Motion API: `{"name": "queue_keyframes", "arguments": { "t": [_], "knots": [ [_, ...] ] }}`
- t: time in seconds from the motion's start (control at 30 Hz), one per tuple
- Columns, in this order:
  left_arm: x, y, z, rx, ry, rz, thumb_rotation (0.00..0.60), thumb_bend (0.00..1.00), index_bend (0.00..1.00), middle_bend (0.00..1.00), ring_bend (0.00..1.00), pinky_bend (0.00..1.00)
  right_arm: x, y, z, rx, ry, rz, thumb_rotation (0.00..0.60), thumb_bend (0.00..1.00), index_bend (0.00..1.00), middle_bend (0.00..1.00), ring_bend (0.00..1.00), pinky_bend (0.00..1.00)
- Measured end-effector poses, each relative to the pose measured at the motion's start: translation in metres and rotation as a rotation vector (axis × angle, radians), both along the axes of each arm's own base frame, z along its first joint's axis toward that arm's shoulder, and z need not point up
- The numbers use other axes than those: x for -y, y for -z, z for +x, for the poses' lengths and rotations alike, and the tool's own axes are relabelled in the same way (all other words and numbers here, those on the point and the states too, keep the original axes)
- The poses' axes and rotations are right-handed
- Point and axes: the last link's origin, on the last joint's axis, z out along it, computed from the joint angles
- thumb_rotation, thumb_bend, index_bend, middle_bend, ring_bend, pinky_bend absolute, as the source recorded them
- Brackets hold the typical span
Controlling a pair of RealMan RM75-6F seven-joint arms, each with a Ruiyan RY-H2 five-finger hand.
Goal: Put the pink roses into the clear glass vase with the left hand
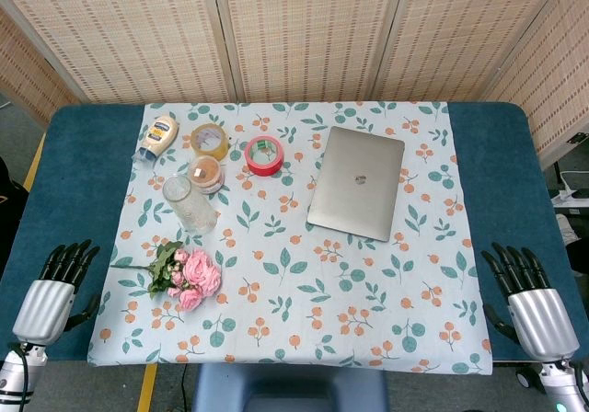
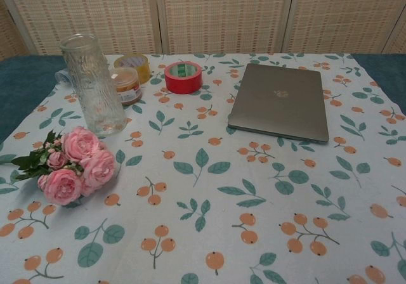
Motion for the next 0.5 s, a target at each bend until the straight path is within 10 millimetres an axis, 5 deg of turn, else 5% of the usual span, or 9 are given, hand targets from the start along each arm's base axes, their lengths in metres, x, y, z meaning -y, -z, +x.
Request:
{"name": "queue_keyframes", "arguments": {
  "t": [0.27,0.5],
  "knots": [
    [-0.008,0.020,0.006,0.076,-0.023,-0.121,0.600,0.40,0.00,0.00,0.00,0.06,0.001,-0.004,-0.001,0.016,0.017,0.004,0.600,0.24,0.00,0.00,0.00,0.00],
    [-0.039,0.056,0.024,0.039,-0.068,-0.262,0.600,0.39,0.00,0.00,0.00,0.03,0.000,-0.005,0.000,0.037,0.005,0.017,0.600,0.24,0.00,0.00,0.00,0.00]
  ]
}}
